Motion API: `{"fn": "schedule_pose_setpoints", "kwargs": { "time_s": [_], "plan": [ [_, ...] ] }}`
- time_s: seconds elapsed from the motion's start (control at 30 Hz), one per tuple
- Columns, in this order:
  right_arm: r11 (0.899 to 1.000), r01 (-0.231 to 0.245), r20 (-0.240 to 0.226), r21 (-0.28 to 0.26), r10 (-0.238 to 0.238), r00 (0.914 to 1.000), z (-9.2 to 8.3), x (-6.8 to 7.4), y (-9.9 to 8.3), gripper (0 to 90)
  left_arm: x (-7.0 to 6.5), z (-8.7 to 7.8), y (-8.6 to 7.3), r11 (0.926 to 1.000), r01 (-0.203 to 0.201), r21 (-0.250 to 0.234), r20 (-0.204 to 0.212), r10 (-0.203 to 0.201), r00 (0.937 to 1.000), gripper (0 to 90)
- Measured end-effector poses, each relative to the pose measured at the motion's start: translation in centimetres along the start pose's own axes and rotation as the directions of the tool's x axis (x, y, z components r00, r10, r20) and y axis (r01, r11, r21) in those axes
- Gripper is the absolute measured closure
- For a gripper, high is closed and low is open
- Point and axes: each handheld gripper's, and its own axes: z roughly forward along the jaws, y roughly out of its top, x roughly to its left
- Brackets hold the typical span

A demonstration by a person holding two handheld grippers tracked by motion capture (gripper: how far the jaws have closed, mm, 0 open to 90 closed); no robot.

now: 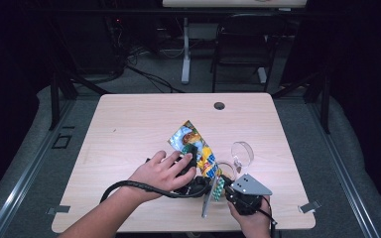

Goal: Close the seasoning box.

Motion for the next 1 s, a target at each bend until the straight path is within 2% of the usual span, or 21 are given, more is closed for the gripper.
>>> {"fn": "schedule_pose_setpoints", "kwargs": {
  "time_s": [0.33,0.4,0.5,0.57,1.0],
  "plan": [
    [1.0,0.0,-0.002,-0.001,0.0,1.0,0.04,-0.02,-0.01,86.4,0.04,-0.01,0.06,1.0,-0.006,-0.002,-0.011,0.006,0.9999,84.6],
    [1.0,-0.002,-0.002,-0.002,0.002,1.0,0.05,0.0,-0.01,86.4,0.1,-0.03,0.07,1.0,-0.004,-0.002,0.0,0.004,1.0,84.6],
    [1.0,0.0,-0.001,-0.001,0.0,1.0,0.03,-0.01,0.0,86.4,0.12,-0.04,0.08,0.9999,-0.008,-0.008,-0.015,0.007,0.9999,84.6],
    [1.0,-0.001,-0.002,-0.001,0.001,1.0,0.02,-0.01,0.0,86.5,0.1,-0.05,0.05,1.0,-0.002,-0.004,-0.005,0.002,1.0,84.6],
    [1.0,0.0,-0.001,-0.001,0.0,1.0,0.02,-0.01,-0.01,86.4,0.18,-0.03,0.13,1.0,-0.006,-0.006,-0.011,0.006,0.9999,84.6]
  ]
}}
